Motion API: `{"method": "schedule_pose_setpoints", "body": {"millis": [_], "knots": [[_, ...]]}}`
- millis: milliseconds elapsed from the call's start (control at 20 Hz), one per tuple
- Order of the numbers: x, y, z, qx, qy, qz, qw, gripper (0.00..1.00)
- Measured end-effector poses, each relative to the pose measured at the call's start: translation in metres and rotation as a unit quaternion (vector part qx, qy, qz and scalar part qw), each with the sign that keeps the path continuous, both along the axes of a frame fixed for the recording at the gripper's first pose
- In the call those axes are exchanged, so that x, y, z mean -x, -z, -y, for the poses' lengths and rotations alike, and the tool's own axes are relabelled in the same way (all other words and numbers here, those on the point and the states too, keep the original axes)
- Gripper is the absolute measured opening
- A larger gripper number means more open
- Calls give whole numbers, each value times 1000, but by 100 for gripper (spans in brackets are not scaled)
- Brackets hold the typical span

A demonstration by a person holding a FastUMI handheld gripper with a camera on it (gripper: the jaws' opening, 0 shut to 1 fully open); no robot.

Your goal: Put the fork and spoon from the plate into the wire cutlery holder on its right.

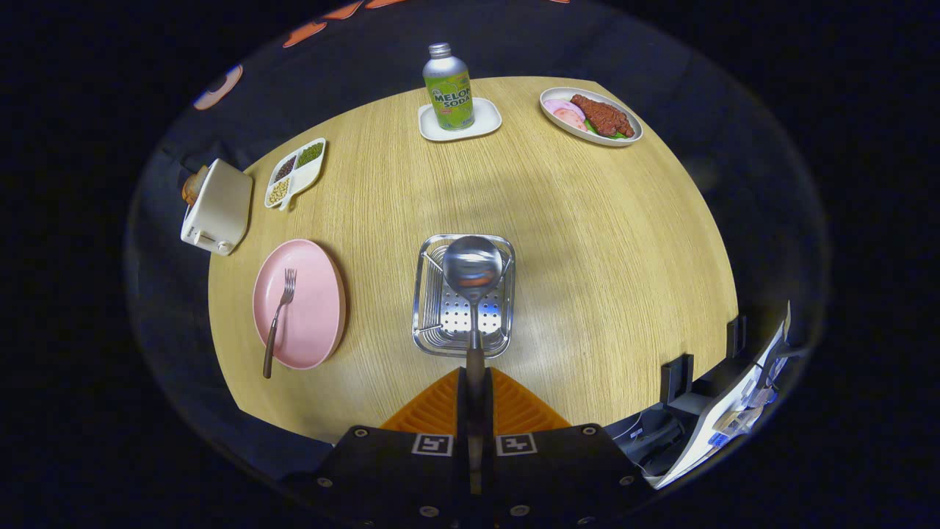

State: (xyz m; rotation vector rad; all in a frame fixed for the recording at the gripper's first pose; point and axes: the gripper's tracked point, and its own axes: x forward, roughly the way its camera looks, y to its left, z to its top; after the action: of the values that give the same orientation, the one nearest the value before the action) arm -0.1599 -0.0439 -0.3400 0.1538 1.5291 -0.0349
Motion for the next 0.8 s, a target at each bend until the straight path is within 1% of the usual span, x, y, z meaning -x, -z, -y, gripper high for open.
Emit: {"method": "schedule_pose_setpoints", "body": {"millis": [250, 400, 550, 650, 800], "knots": [[1, 1, 4, -2, -9, -13, 1000, 7], [-2, 5, 2, -6, -2, -20, 1000, 7], [-16, 6, -1, -8, -3, -13, 1000, 11], [-25, 8, 2, -2, -4, -7, 1000, 11], [-37, 11, 2, 6, 6, 8, 1000, 11]]}}
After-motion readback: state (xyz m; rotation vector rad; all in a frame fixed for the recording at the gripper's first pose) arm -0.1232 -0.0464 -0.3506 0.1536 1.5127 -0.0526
